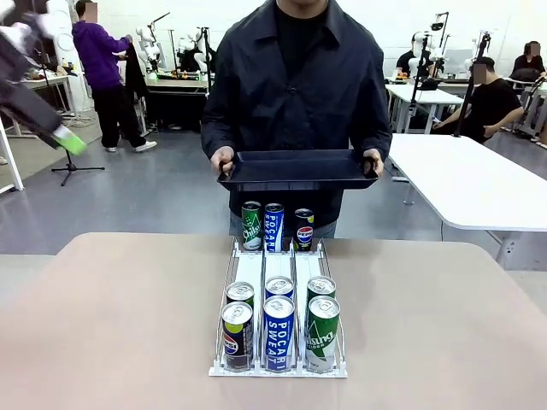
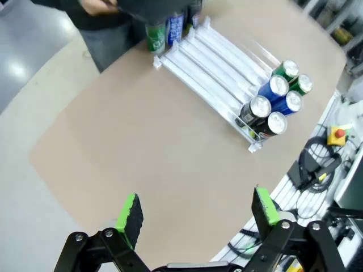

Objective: Retrieve and hand over the desired beverage to the person.
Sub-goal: Pick up a can of the same type that the person held from the Automatic Can Dispenser.

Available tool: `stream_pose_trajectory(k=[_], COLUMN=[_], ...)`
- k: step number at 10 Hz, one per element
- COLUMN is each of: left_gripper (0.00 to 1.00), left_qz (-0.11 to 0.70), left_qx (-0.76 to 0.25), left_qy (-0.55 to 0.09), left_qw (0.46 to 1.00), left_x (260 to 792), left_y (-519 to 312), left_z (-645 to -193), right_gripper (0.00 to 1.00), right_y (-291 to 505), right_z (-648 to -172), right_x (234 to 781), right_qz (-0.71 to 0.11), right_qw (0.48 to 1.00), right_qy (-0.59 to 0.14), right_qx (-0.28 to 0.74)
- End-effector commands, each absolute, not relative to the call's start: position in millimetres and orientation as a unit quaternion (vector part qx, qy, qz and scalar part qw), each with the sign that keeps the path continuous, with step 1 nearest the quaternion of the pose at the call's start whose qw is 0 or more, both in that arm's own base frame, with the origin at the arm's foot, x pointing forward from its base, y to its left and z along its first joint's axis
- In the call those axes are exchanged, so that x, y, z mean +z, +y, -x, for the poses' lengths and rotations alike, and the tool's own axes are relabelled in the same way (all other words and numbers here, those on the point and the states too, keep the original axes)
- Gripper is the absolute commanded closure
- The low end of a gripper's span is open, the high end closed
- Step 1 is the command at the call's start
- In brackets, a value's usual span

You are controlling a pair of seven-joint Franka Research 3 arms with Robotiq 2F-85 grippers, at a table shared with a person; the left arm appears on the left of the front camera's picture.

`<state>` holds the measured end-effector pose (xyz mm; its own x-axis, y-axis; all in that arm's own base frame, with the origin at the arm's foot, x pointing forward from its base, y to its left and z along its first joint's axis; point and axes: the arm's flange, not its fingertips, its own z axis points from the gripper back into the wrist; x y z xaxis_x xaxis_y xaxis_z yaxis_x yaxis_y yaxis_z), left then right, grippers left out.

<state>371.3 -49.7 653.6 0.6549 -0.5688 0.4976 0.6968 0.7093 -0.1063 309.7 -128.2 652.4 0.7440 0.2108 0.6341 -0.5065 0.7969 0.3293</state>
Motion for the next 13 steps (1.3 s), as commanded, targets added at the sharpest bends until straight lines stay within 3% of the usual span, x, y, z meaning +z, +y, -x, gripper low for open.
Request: stream_pose_trajectory(k=[1,4,6,9,13], left_gripper=[0.00,0.00,0.00,0.00,0.00], left_qz=[0.087,0.023,0.039,0.068,0.037], left_qx=[-0.351,-0.175,-0.112,-0.094,-0.099], left_qy=[-0.114,-0.048,-0.042,-0.047,-0.028], left_qw=[0.925,0.983,0.992,0.992,0.994], left_x=[655,617,585,566,564], left_y=[-133,-240,-277,-288,-289], left_z=[-372,-361,-360,-358,-356], right_gripper=[0.00,0.00,0.00,0.00,0.00], right_y=[-129,-129,-129,-129,-129], right_z=[-311,-311,-311,-311,-311], right_x=[652,652,652,652,652], right_qz=[-0.263,-0.263,-0.263,-0.263,-0.263], right_qw=[0.893,0.893,0.893,0.893,0.893], right_qy=[-0.302,-0.302,-0.302,-0.302,-0.302], right_qx=[0.206,0.206,0.206,0.206,0.206])
